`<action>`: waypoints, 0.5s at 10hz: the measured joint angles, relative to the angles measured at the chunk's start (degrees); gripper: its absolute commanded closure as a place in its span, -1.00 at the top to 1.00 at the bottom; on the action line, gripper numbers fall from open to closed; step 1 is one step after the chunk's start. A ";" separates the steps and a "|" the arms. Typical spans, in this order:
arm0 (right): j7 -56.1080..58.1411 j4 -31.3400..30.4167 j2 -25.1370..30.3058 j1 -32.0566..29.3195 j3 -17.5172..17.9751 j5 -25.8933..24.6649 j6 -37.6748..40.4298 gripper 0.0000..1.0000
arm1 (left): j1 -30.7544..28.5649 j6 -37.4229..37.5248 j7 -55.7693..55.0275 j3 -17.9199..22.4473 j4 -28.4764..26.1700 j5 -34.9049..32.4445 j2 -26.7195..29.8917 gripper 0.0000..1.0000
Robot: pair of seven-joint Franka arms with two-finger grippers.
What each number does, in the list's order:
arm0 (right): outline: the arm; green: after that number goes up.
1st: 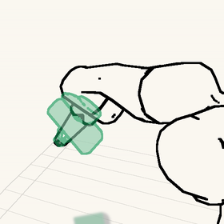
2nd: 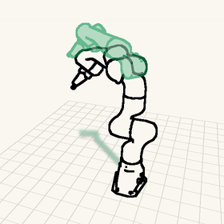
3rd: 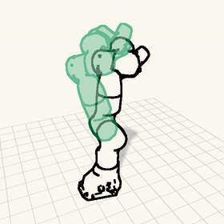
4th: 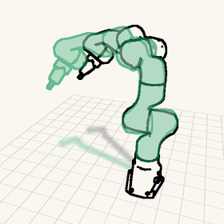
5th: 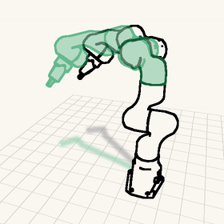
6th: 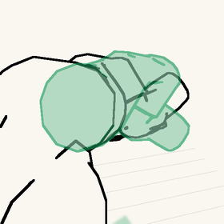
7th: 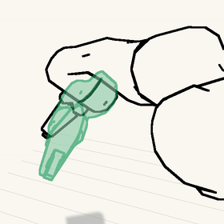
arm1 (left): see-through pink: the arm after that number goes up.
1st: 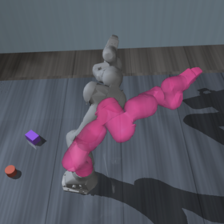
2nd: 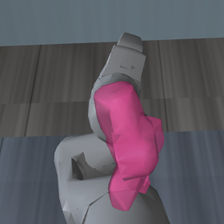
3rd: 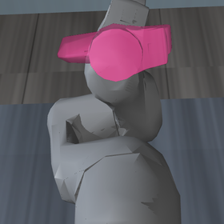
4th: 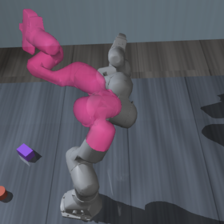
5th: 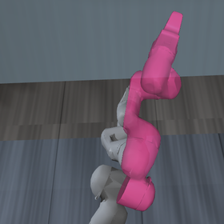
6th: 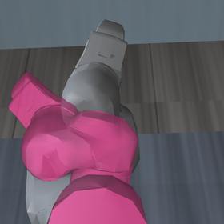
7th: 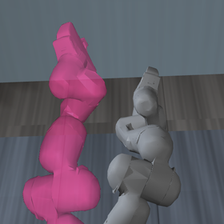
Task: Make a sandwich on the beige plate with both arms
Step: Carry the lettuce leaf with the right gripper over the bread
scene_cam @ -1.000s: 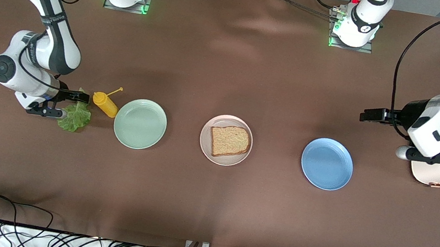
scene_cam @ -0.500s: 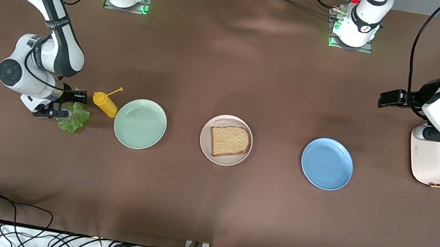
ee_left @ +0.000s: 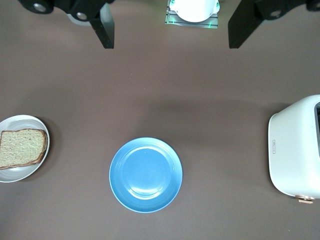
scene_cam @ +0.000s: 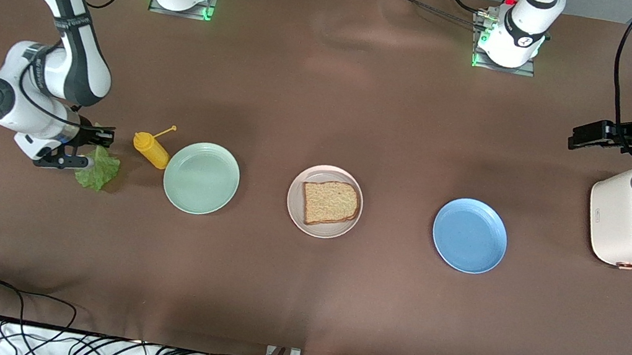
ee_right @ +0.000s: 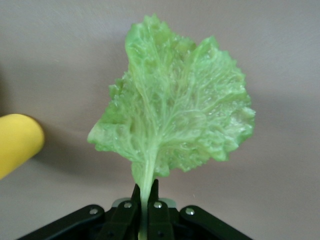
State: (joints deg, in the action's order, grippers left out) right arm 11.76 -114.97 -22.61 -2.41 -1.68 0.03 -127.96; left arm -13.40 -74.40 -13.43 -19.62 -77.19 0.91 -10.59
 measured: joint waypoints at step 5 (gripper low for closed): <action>-3.75 17.77 7.86 0.00 0.91 -0.01 29.69 -0.90 | -2.53 0.00 0.06 0.08 -0.93 -0.62 0.01 1.00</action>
State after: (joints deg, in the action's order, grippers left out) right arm 8.01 -97.20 -14.75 -2.40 -0.78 0.02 -98.27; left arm -15.92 -74.40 -13.37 -19.54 -78.12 0.29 -10.58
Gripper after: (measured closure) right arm 0.947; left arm 0.000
